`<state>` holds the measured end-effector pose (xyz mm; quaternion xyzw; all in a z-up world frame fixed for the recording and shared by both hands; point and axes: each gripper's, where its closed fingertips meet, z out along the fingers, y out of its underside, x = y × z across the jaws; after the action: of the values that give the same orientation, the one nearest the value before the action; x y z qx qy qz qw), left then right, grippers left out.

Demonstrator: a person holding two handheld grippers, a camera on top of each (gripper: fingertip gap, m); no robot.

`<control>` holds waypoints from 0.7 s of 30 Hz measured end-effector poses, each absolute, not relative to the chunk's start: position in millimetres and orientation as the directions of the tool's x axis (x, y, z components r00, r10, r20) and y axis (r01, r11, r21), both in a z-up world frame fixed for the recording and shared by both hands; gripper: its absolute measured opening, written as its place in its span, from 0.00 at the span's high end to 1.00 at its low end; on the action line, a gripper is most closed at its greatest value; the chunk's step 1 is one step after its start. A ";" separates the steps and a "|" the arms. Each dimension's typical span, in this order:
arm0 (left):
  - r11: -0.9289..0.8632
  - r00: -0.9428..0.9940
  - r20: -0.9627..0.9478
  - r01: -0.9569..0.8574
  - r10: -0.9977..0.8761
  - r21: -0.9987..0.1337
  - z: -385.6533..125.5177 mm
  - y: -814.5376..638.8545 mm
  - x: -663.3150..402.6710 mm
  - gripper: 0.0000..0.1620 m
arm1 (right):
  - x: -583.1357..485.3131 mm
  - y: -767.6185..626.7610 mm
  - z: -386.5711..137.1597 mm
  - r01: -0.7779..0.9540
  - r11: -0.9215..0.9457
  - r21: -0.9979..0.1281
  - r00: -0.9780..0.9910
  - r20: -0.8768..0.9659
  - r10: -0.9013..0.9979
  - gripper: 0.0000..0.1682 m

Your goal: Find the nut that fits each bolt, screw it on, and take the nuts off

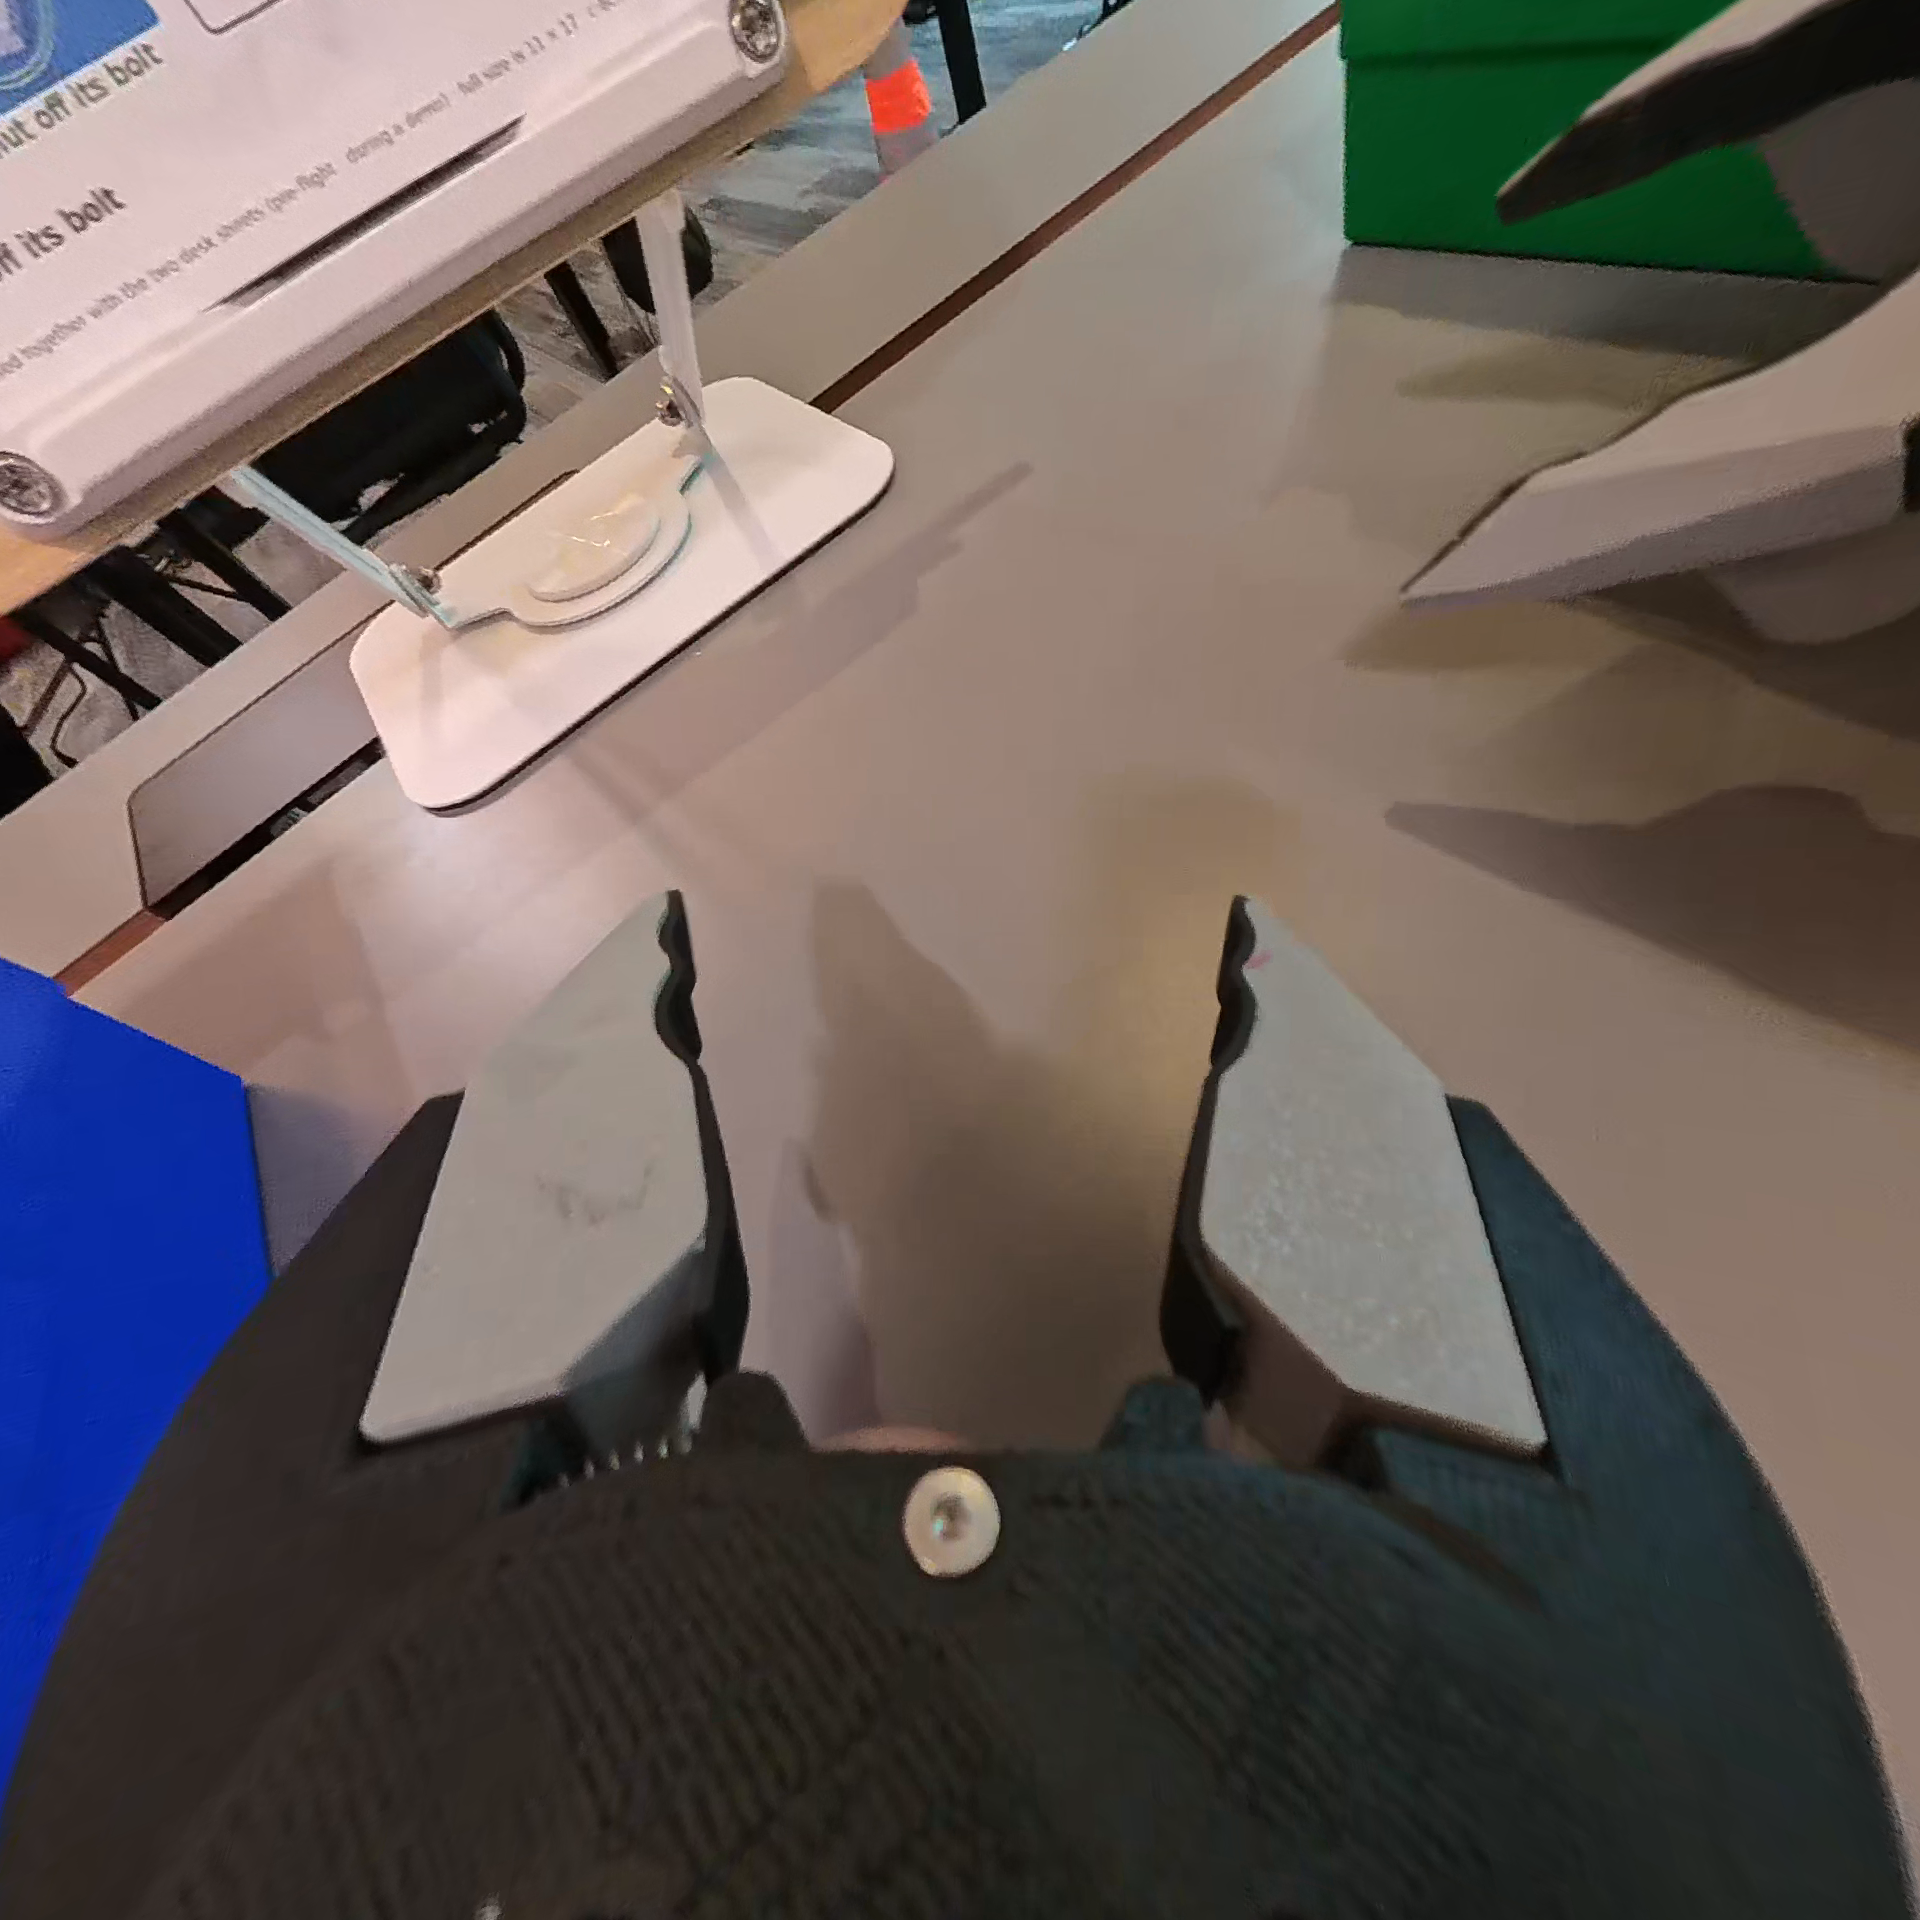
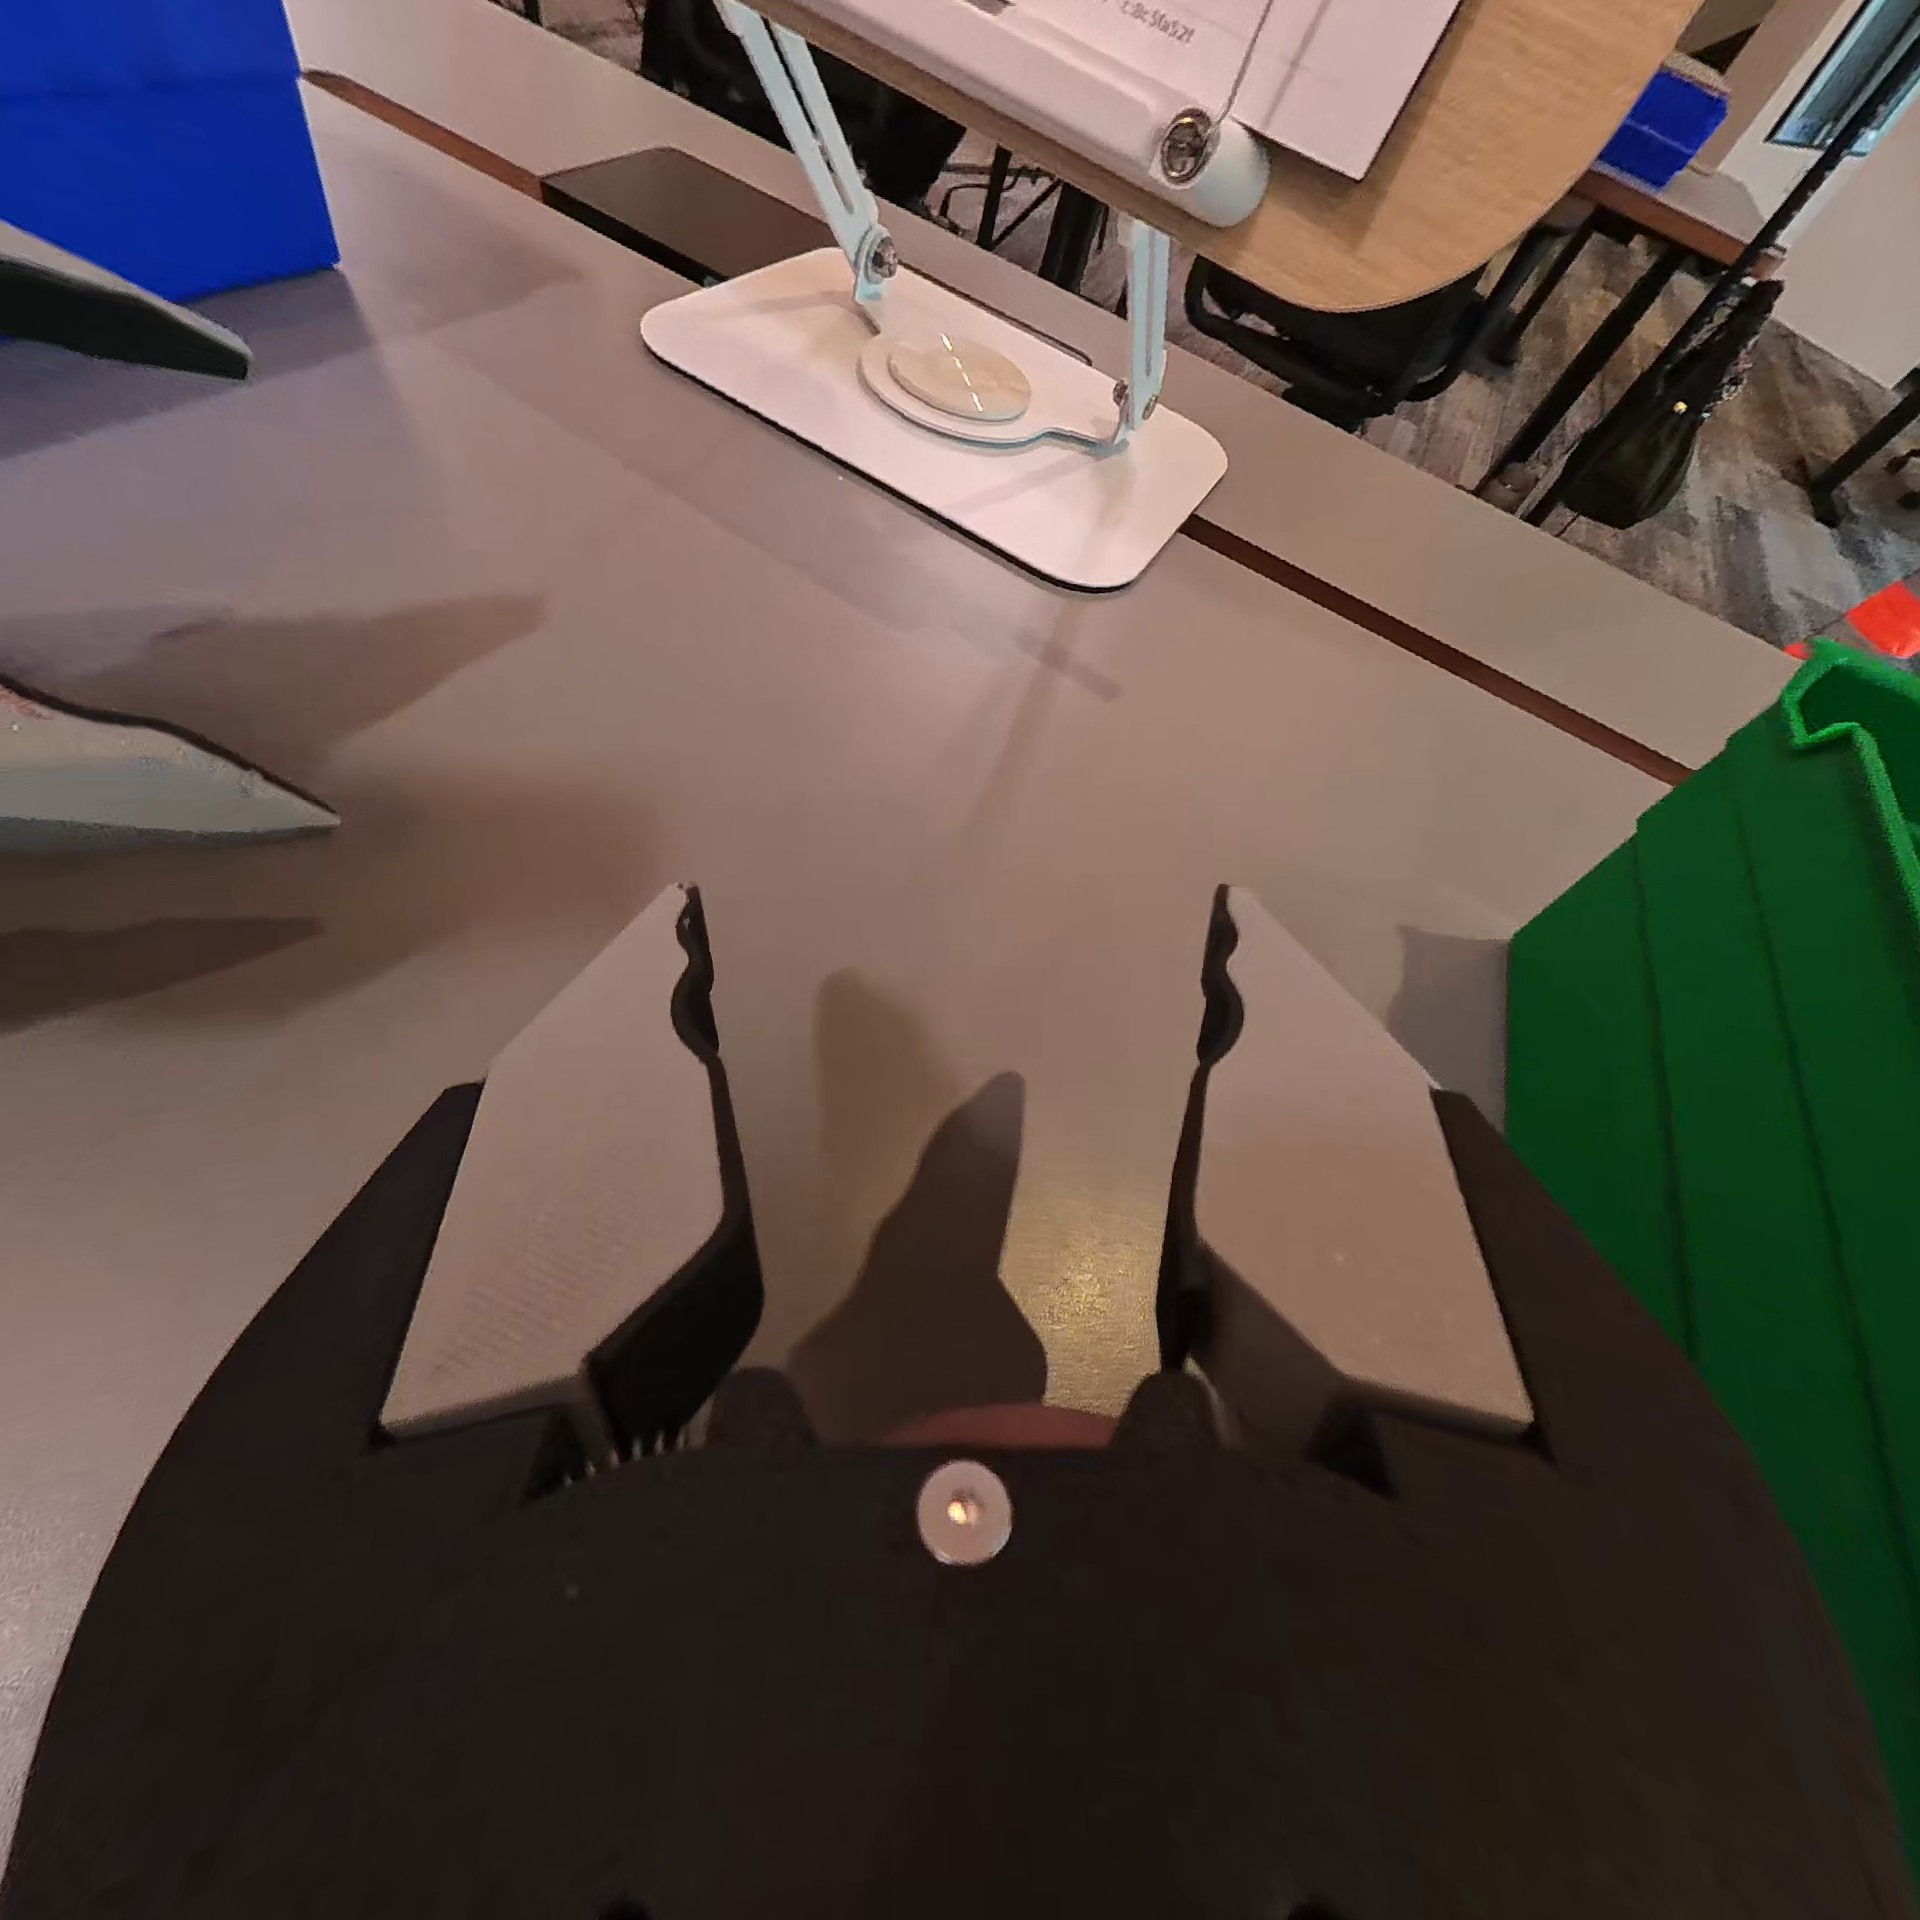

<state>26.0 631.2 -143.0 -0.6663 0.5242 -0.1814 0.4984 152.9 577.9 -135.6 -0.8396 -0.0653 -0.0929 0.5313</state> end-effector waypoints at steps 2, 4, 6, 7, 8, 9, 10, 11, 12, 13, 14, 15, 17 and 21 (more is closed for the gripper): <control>0.046 0.400 -0.283 -0.509 -0.872 -0.859 -140.6 633.3 25.2 0.38 | 149.3 577.3 -135.7 0.207 -0.427 -0.880 0.976 0.218 0.023 0.45; 0.043 0.402 -0.279 -0.505 -0.872 -0.862 -140.4 632.7 25.8 0.38 | 144.9 576.2 -134.0 0.217 -0.416 -0.883 0.974 0.222 0.038 0.45; 0.040 0.403 -0.280 -0.510 -0.871 -0.859 -141.9 632.5 26.4 0.38 | 141.4 575.1 -133.6 0.233 -0.412 -0.881 0.971 0.233 0.050 0.44; 0.041 0.404 -0.283 -0.514 -0.870 -0.857 -142.3 632.4 26.8 0.38 | 138.8 574.2 -133.5 0.240 -0.411 -0.879 0.970 0.236 0.062 0.44; 0.042 0.405 -0.287 -0.516 -0.868 -0.855 -142.5 632.2 27.5 0.38 | 135.1 573.0 -132.8 0.247 -0.404 -0.881 0.969 0.235 0.079 0.43; 0.044 0.407 -0.289 -0.516 -0.866 -0.856 -142.2 631.5 28.2 0.38 | 131.7 571.8 -131.9 0.250 -0.396 -0.883 0.968 0.232 0.094 0.42; 0.046 0.410 -0.290 -0.511 -0.865 -0.858 -141.2 630.8 29.1 0.39 | 129.7 570.8 -130.9 0.252 -0.391 -0.885 0.968 0.230 0.102 0.42; 0.050 0.413 -0.291 -0.504 -0.863 -0.862 -139.7 630.0 29.9 0.40 | 128.5 569.9 -130.2 0.256 -0.387 -0.886 0.967 0.232 0.106 0.42; 0.056 0.412 -0.294 -0.499 -0.863 -0.865 -138.5 629.0 30.8 0.40 | 128.2 568.9 -129.4 0.260 -0.383 -0.886 0.966 0.236 0.109 0.42; 0.063 0.411 -0.300 -0.500 -0.861 -0.864 -138.2 628.4 31.2 0.40 | 128.1 568.0 -128.3 0.262 -0.380 -0.887 0.965 0.238 0.110 0.42; 0.068 0.409 -0.306 -0.502 -0.860 -0.862 -138.1 628.2 31.3 0.40 | 127.9 567.2 -127.0 0.263 -0.374 -0.889 0.965 0.237 0.113 0.43; 0.071 0.409 -0.308 -0.500 -0.859 -0.863 -137.9 627.9 31.0 0.40 | 127.8 566.7 -125.6 0.259 -0.368 -0.893 0.966 0.233 0.114 0.43; 0.063 0.429 -0.300 -0.485 -0.852 -0.872 -135.1 629.4 28.2 0.41 | 126.4 566.3 -125.1 0.243 -0.365 -0.899 0.969 0.213 0.122 0.44; 0.016 0.463 -0.243 -0.441 -0.852 -0.897 -125.8 624.9 18.0 0.41 | 122.1 566.1 -126.1 0.241 -0.363 -0.900 0.970 0.205 0.134 0.46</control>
<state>18.0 624.9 -125.8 -0.6739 0.4800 -0.1951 0.5267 122.1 566.1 -126.1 -0.8242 -0.1136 -0.0483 0.5527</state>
